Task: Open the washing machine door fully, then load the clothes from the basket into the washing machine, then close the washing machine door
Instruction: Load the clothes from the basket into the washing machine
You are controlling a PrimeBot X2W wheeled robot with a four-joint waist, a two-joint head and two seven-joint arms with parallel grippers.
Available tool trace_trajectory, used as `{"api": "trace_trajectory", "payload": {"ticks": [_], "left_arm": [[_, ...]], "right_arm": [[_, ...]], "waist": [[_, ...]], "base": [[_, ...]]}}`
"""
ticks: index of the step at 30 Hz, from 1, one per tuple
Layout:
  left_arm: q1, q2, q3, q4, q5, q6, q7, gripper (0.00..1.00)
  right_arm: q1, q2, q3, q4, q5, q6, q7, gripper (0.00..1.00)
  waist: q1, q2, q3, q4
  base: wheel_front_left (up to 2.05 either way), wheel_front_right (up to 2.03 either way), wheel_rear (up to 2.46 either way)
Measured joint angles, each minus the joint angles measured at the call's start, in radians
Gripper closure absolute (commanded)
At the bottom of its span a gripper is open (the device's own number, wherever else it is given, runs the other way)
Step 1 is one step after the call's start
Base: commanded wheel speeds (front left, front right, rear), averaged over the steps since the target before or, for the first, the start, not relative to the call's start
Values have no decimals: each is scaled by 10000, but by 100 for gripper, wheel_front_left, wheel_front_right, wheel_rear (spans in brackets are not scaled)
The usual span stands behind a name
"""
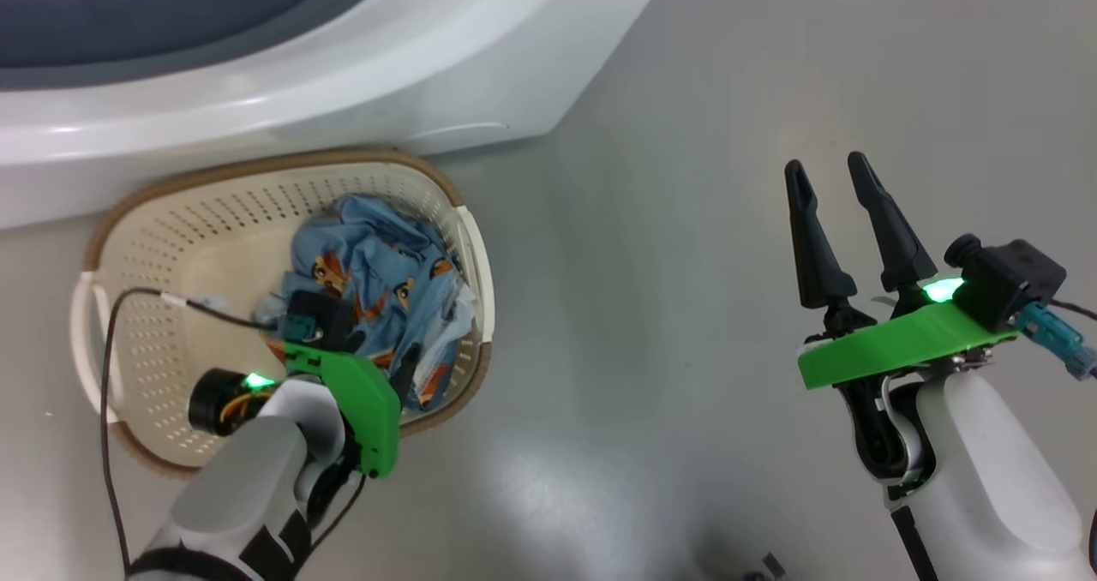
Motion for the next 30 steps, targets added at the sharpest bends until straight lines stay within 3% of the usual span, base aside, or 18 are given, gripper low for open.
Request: {"api": "trace_trajectory", "payload": {"ticks": [19, 30], "left_arm": [[-1714, 974, -2282, 370, -2044, 0, 1244, 0], [-2729, 869, -2652, 1678, -2642, 0, 930, 0]], "right_arm": [[-340, 370, 104, -207, 2, 0, 0, 0], [-702, 493, 516, -276, 59, 8, 0, 0]], "waist": [[0, 0, 1784, -915], [0, 0, 2345, -1446]], "base": [[0, 0, 0], [0, 0, 0]]}}
